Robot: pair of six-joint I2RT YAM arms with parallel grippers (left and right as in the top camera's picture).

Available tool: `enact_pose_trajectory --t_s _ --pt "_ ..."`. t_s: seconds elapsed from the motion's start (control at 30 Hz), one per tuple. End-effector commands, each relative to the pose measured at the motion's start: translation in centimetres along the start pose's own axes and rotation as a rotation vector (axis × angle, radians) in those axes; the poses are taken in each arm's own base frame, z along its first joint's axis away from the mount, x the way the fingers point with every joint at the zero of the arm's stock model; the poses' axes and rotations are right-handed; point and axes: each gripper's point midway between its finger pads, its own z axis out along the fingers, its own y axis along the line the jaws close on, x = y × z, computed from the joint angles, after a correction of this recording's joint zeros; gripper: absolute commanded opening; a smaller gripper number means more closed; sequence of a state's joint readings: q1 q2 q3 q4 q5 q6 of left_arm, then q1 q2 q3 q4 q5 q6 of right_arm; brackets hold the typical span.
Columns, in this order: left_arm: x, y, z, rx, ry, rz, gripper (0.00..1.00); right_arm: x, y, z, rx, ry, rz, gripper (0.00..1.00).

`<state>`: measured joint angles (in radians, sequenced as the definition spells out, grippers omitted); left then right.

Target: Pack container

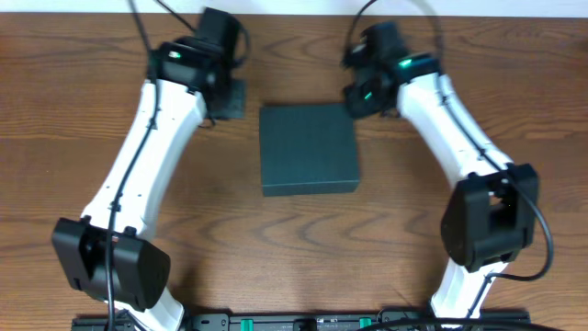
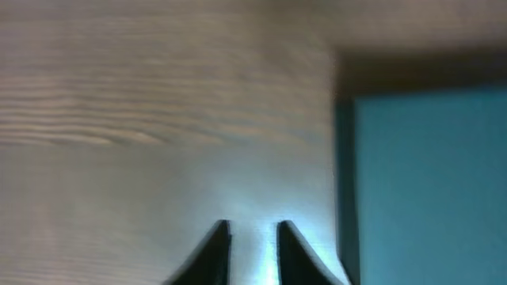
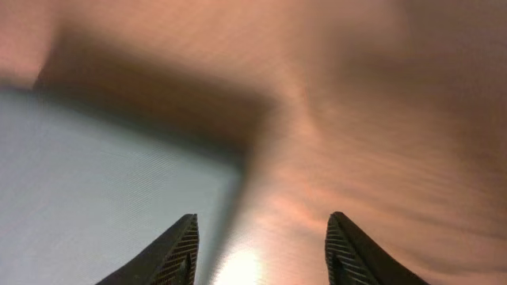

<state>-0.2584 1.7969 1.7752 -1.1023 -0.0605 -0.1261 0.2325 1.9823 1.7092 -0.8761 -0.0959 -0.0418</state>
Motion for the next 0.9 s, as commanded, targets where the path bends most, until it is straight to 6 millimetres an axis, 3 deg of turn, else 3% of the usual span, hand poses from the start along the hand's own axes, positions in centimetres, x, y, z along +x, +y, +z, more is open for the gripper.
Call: enact_pose_trajectory --t_s 0.0,0.07,0.17,0.23,0.33,0.47,0.63,0.87 --pt "-1.6 4.0 -0.6 -0.044 -0.058 -0.105 0.32 -2.7 -6.5 -2.9 0.096 -0.103 0.156 0.58" --pt "-2.1 6.2 -0.5 -0.062 -0.073 -0.155 0.36 -2.4 -9.4 -4.0 0.123 -0.108 0.227 0.61" --pt "-1.5 8.4 -0.4 -0.085 -0.046 -0.199 0.59 -0.1 -12.7 -5.2 0.151 -0.054 0.335 0.70" --pt "-0.7 9.0 -0.3 -0.095 -0.014 -0.211 0.62 1.5 -14.3 -6.0 0.164 -0.021 0.401 0.76" --pt "0.1 9.1 -0.5 -0.099 0.014 -0.207 0.63 2.7 -15.0 -7.1 0.177 -0.004 0.424 0.80" --pt "0.6 9.0 -1.4 -0.101 -0.014 -0.198 0.63 3.7 -14.1 -9.0 0.205 -0.031 0.405 0.83" --pt "2.3 9.1 -3.9 -0.093 -0.087 -0.206 0.63 5.5 -11.7 -11.4 0.212 -0.109 0.366 0.85" --pt "6.9 8.8 -7.8 -0.071 -0.237 -0.207 0.64 10.6 -8.0 -13.7 0.203 -0.181 0.344 0.92"
